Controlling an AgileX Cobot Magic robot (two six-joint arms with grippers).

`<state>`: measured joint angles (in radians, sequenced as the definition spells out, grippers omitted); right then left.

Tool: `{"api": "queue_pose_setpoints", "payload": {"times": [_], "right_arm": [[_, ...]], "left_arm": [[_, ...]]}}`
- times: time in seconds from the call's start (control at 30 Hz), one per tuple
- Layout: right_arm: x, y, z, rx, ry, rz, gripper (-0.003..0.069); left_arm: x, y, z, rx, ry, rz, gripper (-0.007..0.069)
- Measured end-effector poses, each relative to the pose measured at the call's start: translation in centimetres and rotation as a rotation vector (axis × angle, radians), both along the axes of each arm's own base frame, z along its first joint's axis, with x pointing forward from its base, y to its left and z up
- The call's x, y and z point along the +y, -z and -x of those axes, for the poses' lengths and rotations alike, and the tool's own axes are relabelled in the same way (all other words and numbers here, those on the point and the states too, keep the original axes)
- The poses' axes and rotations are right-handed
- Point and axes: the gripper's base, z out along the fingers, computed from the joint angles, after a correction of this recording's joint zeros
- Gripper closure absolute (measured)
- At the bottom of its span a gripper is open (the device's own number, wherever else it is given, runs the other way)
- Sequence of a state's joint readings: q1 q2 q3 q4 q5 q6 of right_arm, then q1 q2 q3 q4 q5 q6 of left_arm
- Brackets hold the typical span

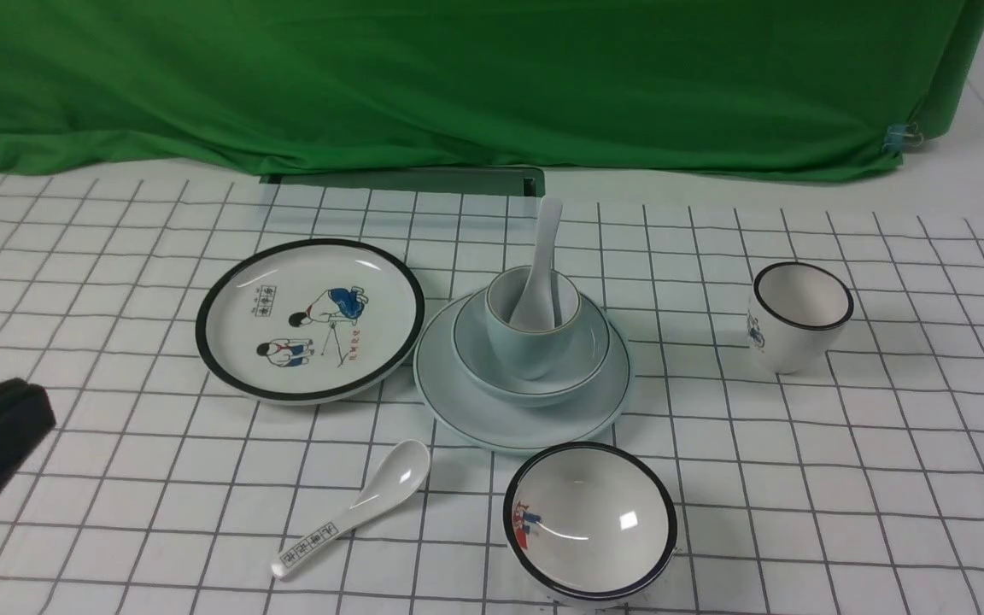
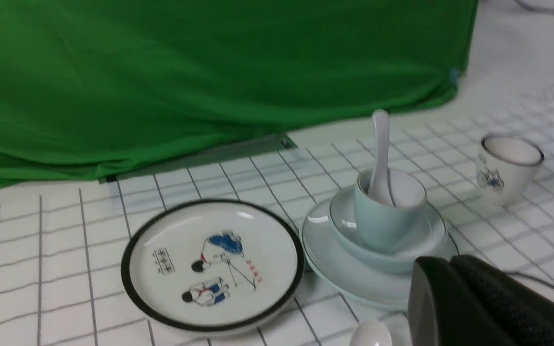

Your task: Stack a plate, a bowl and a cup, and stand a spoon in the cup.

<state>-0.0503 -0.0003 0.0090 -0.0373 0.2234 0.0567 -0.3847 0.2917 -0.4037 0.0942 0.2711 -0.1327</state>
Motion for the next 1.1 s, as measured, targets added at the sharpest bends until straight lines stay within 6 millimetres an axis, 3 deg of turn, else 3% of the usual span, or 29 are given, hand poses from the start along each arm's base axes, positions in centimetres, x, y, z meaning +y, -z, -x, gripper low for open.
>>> {"api": "queue_pose_setpoints", "payload": {"times": [0.13, 0.17, 0.23, 0.37, 0.7, 1.1], "right_arm": [[0.0, 0.0, 0.0, 0.000, 0.000, 0.000, 0.0559], [0.0, 0.0, 0.0, 0.000, 0.000, 0.000, 0.0552], [0.0, 0.0, 0.0, 0.002, 0.000, 0.000, 0.0549], [0.0, 0.0, 0.0, 0.002, 0.000, 0.000, 0.0538], [0.0, 0.0, 0.0, 0.002, 0.001, 0.000, 0.0512], [0.0, 0.0, 0.0, 0.001, 0.001, -0.002, 0.0483]], "left_arm": [[1.0, 2.6, 0.1, -0.135, -0.136, 0.054, 0.0654], [1.5, 4.2, 0.3, -0.166, -0.200, 0.031, 0.0654], [1.7, 5.1, 0.4, -0.173, -0.232, 0.024, 0.0654], [2.5, 9.0, 0.7, -0.137, -0.358, -0.005, 0.0654], [2.7, 11.5, 1.2, 0.069, -0.405, -0.004, 0.0654], [2.6, 11.6, 1.2, 0.080, -0.394, -0.026, 0.0654]]}}
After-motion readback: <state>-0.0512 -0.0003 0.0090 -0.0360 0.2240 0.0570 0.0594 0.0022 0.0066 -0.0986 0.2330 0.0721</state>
